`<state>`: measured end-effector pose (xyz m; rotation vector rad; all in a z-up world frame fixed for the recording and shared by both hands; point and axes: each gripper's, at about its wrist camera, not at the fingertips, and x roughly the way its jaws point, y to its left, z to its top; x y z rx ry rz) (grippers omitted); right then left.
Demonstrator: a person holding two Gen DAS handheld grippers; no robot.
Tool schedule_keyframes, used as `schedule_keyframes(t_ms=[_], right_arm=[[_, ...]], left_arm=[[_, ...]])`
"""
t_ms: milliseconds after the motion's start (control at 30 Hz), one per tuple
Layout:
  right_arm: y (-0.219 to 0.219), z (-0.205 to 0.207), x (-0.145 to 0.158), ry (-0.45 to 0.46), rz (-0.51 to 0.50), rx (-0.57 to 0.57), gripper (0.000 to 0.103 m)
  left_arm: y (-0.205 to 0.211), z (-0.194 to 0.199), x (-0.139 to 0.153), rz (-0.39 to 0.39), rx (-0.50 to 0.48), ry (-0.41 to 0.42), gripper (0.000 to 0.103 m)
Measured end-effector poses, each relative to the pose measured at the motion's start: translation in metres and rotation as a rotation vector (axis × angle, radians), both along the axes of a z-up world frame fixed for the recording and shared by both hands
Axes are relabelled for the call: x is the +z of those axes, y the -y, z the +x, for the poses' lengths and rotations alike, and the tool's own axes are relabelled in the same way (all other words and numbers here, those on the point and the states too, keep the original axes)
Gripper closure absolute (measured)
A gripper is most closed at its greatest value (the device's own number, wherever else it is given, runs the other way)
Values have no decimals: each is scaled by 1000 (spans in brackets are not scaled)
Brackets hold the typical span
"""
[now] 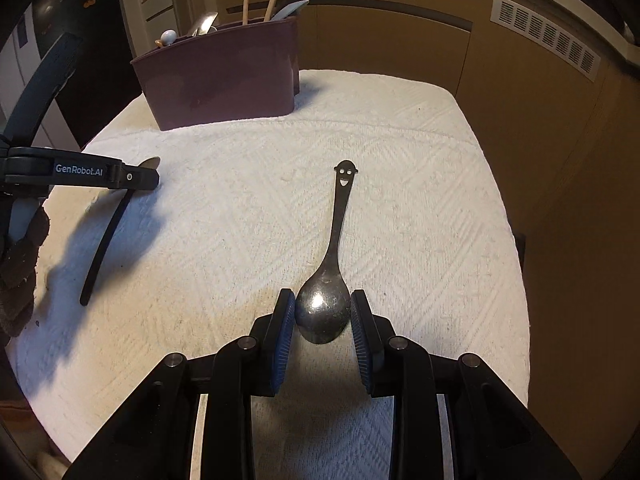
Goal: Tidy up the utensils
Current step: 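Grasp the smiley-face steel spoon with the right tool while the left tool grasps the brown plastic spoon, then lift the smiley-face spoon with the right tool while the left tool lifts the brown spoon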
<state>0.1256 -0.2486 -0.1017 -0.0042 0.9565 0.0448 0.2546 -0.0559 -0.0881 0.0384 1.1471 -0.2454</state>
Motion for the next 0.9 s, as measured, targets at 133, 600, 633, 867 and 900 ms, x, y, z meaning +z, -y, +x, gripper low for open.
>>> schedule_keyframes(t_ms=[133,600,633,867,900], right_arm=[[-1,-1,0,9,-3,5,73],[-3,-2,0,3,-24,8,73],[-3,-2,0,2,-26,8,73],[-7,0,0,1,-42,6,73],[-8,0,0,1,-44,6,73]], left_arm=[[0,2,-1,22,8,8,70],[-3,-25,4,64,-91,25,75],[-5,-31,5,64,-107,18,75],[-19,-53,1,77,-157,-29,74],[-19,-53,1,76,-155,-30,74]])
